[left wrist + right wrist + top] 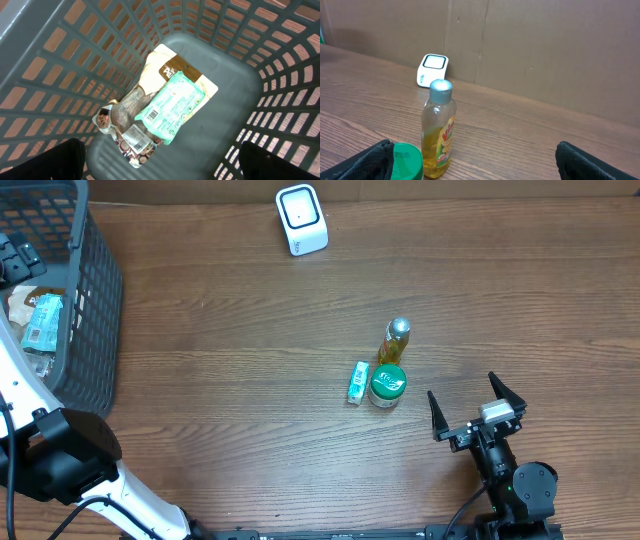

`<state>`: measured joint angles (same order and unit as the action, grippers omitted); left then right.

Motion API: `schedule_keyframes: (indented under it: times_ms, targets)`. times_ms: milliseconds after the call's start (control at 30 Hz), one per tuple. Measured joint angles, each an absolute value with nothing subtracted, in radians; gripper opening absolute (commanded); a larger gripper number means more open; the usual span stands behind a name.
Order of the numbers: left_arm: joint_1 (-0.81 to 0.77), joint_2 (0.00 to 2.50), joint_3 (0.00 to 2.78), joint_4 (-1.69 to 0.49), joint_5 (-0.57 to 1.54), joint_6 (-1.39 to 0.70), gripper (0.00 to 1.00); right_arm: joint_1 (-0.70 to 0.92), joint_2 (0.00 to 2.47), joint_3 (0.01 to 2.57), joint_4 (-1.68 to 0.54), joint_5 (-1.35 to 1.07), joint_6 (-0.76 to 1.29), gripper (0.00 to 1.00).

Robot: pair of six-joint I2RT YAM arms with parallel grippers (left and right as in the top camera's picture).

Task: Scan the item barcode
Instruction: 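Lower the left gripper into the basket and grasp the mint-green wipes pack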

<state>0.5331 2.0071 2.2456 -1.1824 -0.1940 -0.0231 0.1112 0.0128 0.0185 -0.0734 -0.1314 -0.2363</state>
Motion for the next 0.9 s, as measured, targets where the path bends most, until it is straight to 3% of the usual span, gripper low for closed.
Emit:
schedule_keyframes:
  times_ms: [900]
  targets:
    - [0.583,2.007,2.246,-1.181,-0.194,0.001,0.99,0.111,0.013,0.019,-0.073,-0.131,-0.237,1.00]
